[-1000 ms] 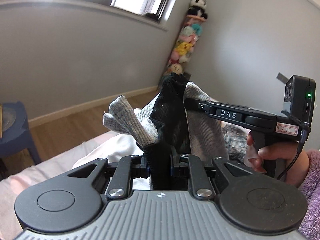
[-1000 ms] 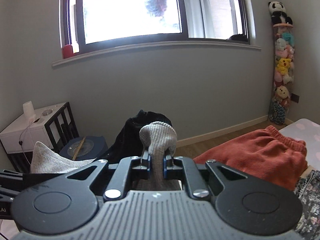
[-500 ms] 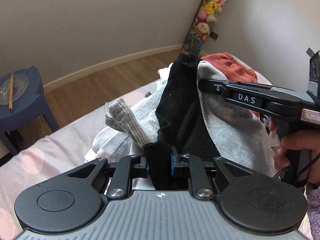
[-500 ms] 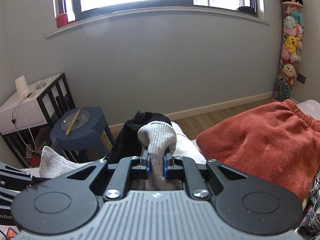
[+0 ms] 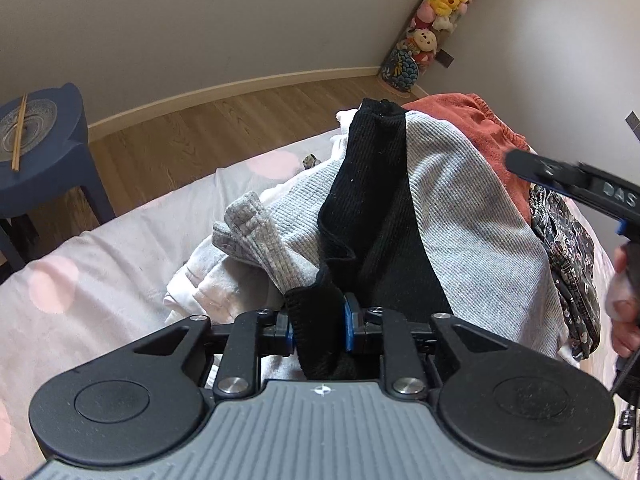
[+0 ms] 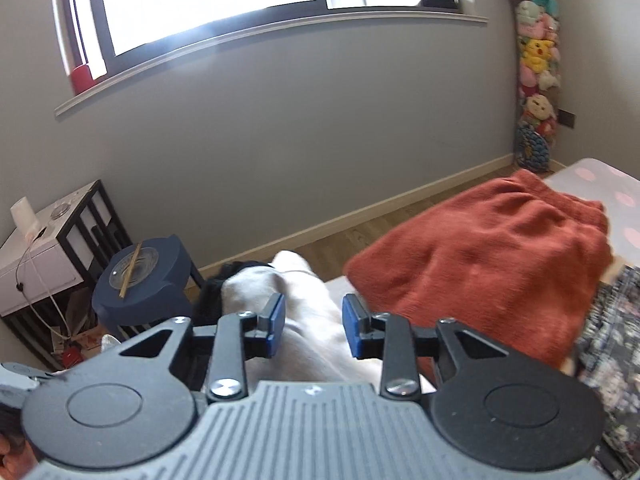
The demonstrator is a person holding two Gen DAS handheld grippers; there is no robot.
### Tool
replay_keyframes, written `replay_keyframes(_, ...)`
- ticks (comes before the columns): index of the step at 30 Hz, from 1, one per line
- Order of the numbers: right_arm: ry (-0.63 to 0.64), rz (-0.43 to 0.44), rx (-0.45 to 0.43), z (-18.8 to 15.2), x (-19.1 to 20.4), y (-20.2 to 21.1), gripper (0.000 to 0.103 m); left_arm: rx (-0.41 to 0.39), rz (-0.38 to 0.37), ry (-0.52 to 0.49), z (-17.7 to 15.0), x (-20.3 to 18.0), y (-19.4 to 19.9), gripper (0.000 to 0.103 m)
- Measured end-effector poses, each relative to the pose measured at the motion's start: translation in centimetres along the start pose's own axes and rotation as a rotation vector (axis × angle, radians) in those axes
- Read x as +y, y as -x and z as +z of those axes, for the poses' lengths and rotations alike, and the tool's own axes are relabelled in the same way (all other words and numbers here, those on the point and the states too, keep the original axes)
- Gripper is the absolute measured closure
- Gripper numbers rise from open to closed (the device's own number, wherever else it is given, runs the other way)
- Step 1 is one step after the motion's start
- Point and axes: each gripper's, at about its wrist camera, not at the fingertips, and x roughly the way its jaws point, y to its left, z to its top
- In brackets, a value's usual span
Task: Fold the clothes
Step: 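Lift the folded grey shirt with both grippers and carry it toward the clothes stack, then lower the folded grey shirt onto the white clothes stack and open both grippers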
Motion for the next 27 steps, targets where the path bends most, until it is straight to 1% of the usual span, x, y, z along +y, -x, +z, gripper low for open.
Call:
replay_keyframes(3,-0.055,-0.027,0.004,-1.1,-1.9,2.3,0.06,-0.008,-0.01,0.009,-0.1,0.7,0.6,0.077)
replay_keyframes(5,-0.104,-0.039,0.012,-2.3,-3.2,3.6,0.059,-0.028,-0.008,0.017,0.1,1.4,1.2,0.074)
replay_keyframes(7,-0.154,-0.051,0.024,-3.8,-4.4,4.8,0.058,-0.039,-0.005,0.013,0.2,1.8,1.6,0.073)
replay_keyframes(9,-0.211,-0.057,0.033,-5.4,-5.4,5.7,0.056,-0.036,-0.021,0.021,0.1,2.1,1.8,0.072)
replay_keyframes(10,-0.241,-0.056,0.034,-6.2,-6.1,6.2,0.055,-0.036,-0.033,0.028,0.2,2.1,1.8,0.071)
replay_keyframes(11,-0.272,-0.055,0.035,-7.0,-6.7,6.6,0.054,-0.037,-0.043,0.034,0.1,2.2,1.8,0.067)
replay_keyframes(12,-0.305,-0.047,0.035,-7.8,-7.1,6.7,0.054,-0.039,-0.051,0.042,0.1,2.4,1.7,0.065)
replay_keyframes(15,-0.403,-0.021,0.035,-9.9,-8.3,7.0,0.054,-0.043,-0.062,0.048,0.0,2.3,1.4,0.065)
replay_keyframes(17,-0.449,0.013,0.024,-10.6,-8.4,6.8,0.059,-0.05,-0.053,0.037,-0.2,2.1,1.3,0.067)
replay_keyframes(18,-0.472,0.03,0.018,-11.0,-8.4,6.8,0.061,-0.053,-0.046,0.03,-0.2,2.1,1.3,0.069)
replay_keyframes(19,-0.492,0.045,0.014,-11.3,-8.4,6.7,0.064,-0.056,-0.036,0.024,-0.3,2.0,1.3,0.075)
replay_keyframes(20,-0.496,0.042,0.014,-11.5,-8.2,6.6,0.074,-0.06,-0.026,0.018,-0.4,2.0,1.3,0.08)
replay_keyframes(21,-0.497,0.037,0.014,-11.6,-8.0,6.6,0.08,-0.062,-0.019,0.013,-0.4,2.0,1.3,0.086)
replay_keyframes(22,-0.482,0.017,0.006,-11.6,-7.6,6.8,0.091,-0.063,-0.018,0.008,-0.5,2.0,1.3,0.088)
replay_keyframes(24,-0.453,-0.01,-0.018,-11.2,-7.0,7.5,0.094,-0.073,-0.017,-0.002,-0.6,2.0,1.5,0.092)
replay_keyframes(27,-0.417,-0.047,-0.057,-9.9,-6.4,8.4,0.095,-0.098,-0.013,-0.018,-0.7,1.7,2.1,0.093)
